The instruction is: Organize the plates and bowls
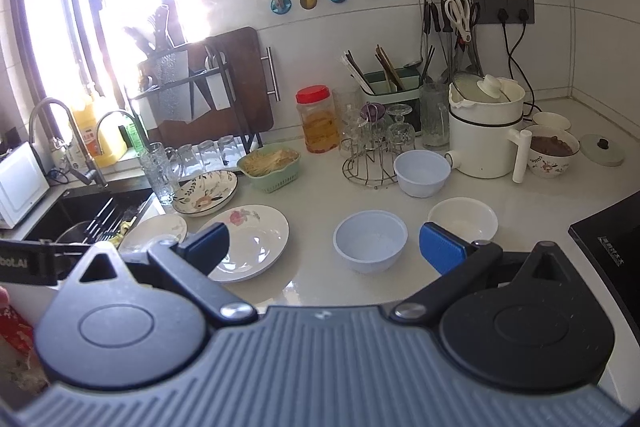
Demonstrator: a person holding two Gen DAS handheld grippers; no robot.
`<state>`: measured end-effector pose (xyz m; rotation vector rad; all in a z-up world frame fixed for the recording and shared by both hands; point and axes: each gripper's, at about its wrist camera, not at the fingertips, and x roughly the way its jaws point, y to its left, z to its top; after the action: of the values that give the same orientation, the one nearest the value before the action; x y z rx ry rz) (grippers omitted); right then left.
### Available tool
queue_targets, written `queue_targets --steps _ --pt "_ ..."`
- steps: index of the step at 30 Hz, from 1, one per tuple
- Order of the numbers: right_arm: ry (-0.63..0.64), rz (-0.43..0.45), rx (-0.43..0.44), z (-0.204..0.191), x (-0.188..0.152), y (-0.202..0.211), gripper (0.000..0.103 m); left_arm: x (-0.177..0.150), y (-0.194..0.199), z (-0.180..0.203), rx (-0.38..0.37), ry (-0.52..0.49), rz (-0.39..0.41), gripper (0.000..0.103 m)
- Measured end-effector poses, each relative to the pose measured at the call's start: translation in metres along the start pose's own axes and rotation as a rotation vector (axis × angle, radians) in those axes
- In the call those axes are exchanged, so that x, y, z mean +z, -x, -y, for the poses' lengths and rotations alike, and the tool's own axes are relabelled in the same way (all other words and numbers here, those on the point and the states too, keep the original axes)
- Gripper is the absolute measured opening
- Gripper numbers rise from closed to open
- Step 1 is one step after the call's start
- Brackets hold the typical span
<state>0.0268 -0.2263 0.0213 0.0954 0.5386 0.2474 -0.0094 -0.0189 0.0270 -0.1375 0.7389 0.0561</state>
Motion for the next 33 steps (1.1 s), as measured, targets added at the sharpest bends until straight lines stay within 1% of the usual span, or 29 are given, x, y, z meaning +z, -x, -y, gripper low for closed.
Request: queue_targets --steps 17,29,33 --pt "-0.007 -0.004 0.001 -0.0002 -0.0026 -0.0005 0.103 0.0015 -0.0012 -0.0002 0.009 0.004 0.000 0.103" --pt "0.002 -0.006 0.011 0.0033 -0.0029 0.0004 0.103 -0.0015 -0.0030 0.0052 0.000 0.001 0.004 0.103" --pt "0.000 -0.016 0.011 0.0070 -0.0039 0.0003 0.103 -0.0036 -0.0042 0.0047 0.014 0.005 0.003 0.103"
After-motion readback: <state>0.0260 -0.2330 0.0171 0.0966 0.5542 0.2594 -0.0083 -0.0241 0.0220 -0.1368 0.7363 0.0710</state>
